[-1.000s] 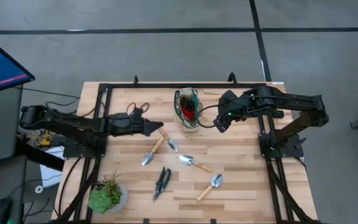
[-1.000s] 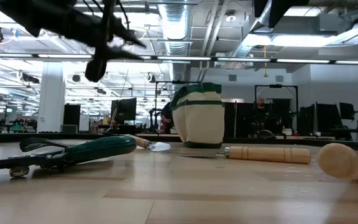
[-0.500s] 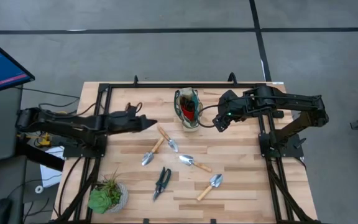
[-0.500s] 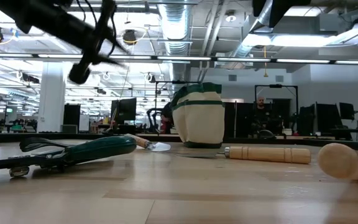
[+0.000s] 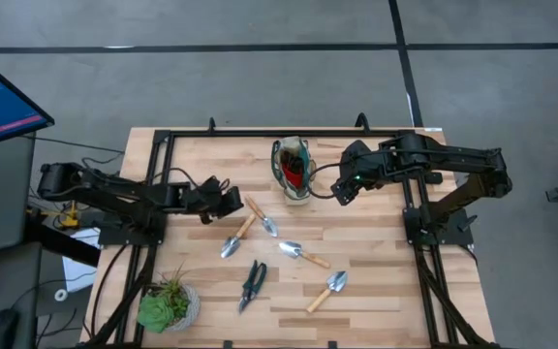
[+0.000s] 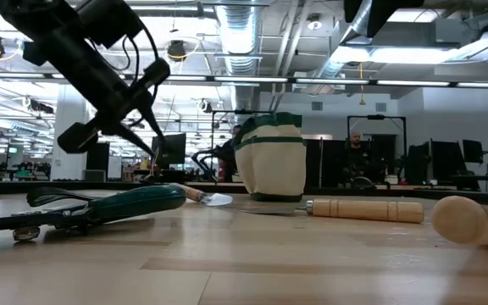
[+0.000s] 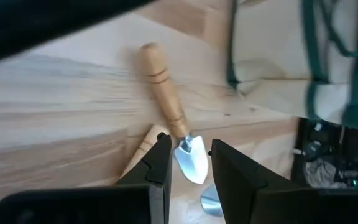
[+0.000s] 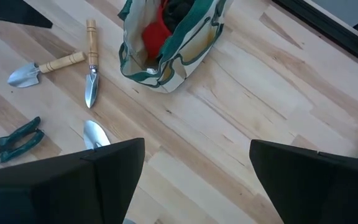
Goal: Pick & Place Garden tools in Gardening bag
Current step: Put the trowel into the gardening bag
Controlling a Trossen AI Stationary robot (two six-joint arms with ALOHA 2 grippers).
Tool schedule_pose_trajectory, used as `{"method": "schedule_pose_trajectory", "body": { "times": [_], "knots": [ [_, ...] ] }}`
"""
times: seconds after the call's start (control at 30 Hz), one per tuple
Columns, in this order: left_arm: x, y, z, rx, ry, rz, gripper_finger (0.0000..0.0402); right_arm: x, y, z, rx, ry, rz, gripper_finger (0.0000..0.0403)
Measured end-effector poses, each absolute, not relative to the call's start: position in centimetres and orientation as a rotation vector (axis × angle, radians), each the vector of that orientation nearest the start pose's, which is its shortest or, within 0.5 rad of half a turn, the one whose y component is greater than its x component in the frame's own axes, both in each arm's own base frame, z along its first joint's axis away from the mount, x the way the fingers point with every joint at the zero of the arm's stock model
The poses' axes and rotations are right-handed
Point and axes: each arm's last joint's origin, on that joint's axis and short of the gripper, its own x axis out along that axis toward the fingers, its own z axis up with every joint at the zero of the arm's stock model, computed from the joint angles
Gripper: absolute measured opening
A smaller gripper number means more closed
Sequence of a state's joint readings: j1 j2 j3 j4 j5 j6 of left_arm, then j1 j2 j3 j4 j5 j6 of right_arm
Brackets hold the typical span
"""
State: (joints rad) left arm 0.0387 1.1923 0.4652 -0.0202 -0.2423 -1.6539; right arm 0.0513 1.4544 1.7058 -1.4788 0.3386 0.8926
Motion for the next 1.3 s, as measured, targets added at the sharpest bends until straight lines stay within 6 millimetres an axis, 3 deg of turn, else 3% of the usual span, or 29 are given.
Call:
{"method": "schedule_pose_trajectory", "body": {
  "times": [0.13,0.23,0.43,0.67,0.83,1.3],
  "knots": [
    [21.7,1.6,16.1,-1.486,0.355,0.832,0.0072,24.5,0.3,39.6,0.534,0.98,-0.747,0.0283],
    [21.7,1.6,16.1,-1.486,0.355,0.827,0.0072,25.7,0.4,39.3,0.522,0.952,-0.712,0.0283],
    [21.2,1.4,17.5,-1.489,0.315,0.76,0.0072,30.1,1.0,37.2,0.486,0.962,-0.569,0.0283],
    [18.9,1.0,21.9,-1.341,0.152,0.571,0.0072,36.2,1.8,34.3,0.534,0.88,-0.375,0.0283],
    [17.0,1.0,24.3,-1.255,0.04,0.482,0.0072,38.9,2.0,32.1,0.528,0.853,-0.337,0.0283],
    [14.7,1.0,26.4,-1.191,-0.07,0.38,0.0072,46.6,2.0,25.7,0.38,0.88,-0.337,0.0281]
  ]
}}
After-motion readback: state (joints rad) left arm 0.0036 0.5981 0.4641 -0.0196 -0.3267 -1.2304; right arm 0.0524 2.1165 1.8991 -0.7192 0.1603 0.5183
